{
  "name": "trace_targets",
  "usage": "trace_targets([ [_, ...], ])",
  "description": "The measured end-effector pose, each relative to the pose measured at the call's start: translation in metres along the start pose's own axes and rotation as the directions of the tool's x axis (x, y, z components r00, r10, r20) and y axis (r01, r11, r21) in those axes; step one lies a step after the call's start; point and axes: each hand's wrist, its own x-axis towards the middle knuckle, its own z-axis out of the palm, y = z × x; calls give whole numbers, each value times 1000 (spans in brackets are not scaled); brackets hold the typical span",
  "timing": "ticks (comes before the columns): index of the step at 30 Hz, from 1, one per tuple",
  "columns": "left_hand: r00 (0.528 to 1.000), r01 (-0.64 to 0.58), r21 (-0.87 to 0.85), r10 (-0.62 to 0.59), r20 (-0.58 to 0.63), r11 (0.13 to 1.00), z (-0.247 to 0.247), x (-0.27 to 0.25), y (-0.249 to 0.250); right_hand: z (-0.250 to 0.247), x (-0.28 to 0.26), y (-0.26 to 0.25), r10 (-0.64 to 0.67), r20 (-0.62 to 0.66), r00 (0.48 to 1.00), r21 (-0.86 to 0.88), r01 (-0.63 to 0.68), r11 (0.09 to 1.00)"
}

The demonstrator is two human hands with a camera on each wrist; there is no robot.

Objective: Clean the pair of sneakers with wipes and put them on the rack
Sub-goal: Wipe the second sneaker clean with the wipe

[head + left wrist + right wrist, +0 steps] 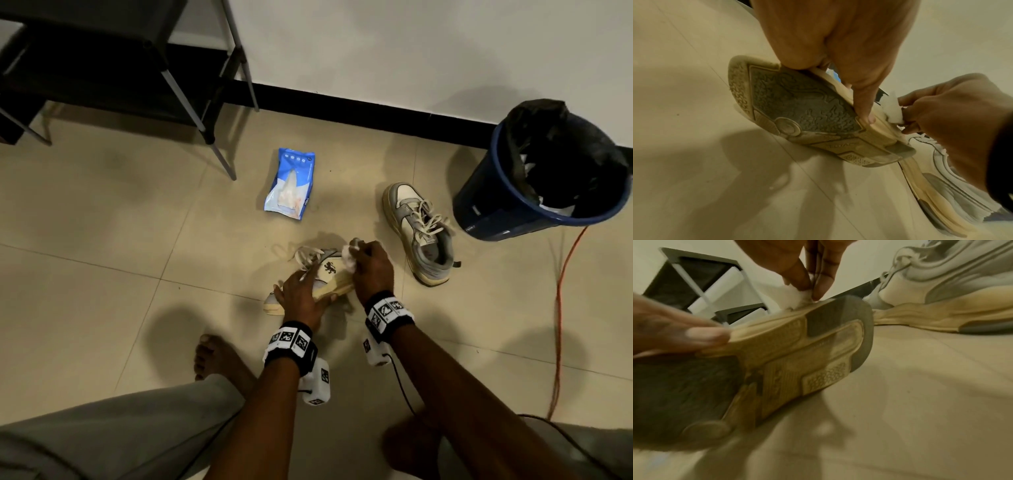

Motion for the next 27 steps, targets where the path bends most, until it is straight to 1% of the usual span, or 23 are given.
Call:
trace_targets([
  [3,1000,-2,22,2,5,1000,-2,-1,-1,-9,-18,12,-254,-4,967,-93,253,963],
  [4,1000,-6,26,6,0,1000,0,-4,-3,-14,-10,23,-243,-30,970,-155,235,960],
  [6,1000,-17,28,17,-5,999,2,-7,-2,-28,2,31,-24,-90,996,-180,7,984],
  [7,1000,-19,26,19,-7,999,3,-7,-2,-29,2,32,8,-139,990,-171,-32,985],
  [8,1000,-20,28,20,-7,999,3,-6,-1,-28,-6,24,-29,-108,994,-139,14,990],
  [9,1000,-19,34,20,-10,999,4,-4,0,-22,-17,16,-153,-49,987,-123,146,982],
  [11,1000,-6,51,6,-7,999,4,-2,-2,-14,-37,3,-403,70,913,-105,408,907],
  [12,1000,-4,50,4,0,999,3,-1,-4,-17,-37,5,-419,110,901,-113,430,896],
  [13,1000,-2,39,2,4,999,3,0,-5,-22,-31,11,-344,119,931,-142,359,923],
  [14,1000,-1,31,1,8,1000,2,0,-5,-28,-21,18,-200,64,978,-155,208,966],
  [15,1000,2,28,-2,13,1000,1,-1,-4,-31,-10,28,-48,-50,998,-132,41,990],
  [16,1000,6,32,-6,11,999,0,-1,-4,-31,-10,34,34,-114,993,-77,-43,996],
  [17,1000,6,40,-6,5,999,0,0,-4,-28,-15,36,6,-122,992,-71,-15,997],
  [18,1000,6,46,-6,8,999,0,2,-4,-25,-27,28,-85,-50,995,-76,81,994],
  [19,1000,3,54,-4,17,999,0,4,-3,-17,-44,20,-264,46,963,-90,267,959],
  [20,1000,5,60,-7,25,998,-1,6,-2,-11,-55,18,-429,92,899,-111,437,892],
  [21,999,8,71,-11,36,997,-1,6,-2,-11,-58,20,-498,140,856,-109,513,851],
  [22,999,5,88,-9,41,996,0,6,-3,-14,-53,24,-477,148,866,-99,493,865],
  [23,999,3,97,-7,42,995,0,5,-2,-16,-45,29,-384,70,921,-105,389,915],
  [24,999,3,98,-7,40,995,0,5,-2,-17,-37,32,-251,-67,966,-98,244,965],
  [25,999,4,92,-7,37,996,-1,4,-1,-16,-36,29,-156,-139,978,-73,147,986],
  [26,999,10,82,-13,32,997,-2,4,-1,-15,-38,20,-136,-127,983,-54,130,990],
  [27,999,15,75,-18,30,997,-2,5,0,-11,-46,8,-219,-50,975,-44,216,975],
])
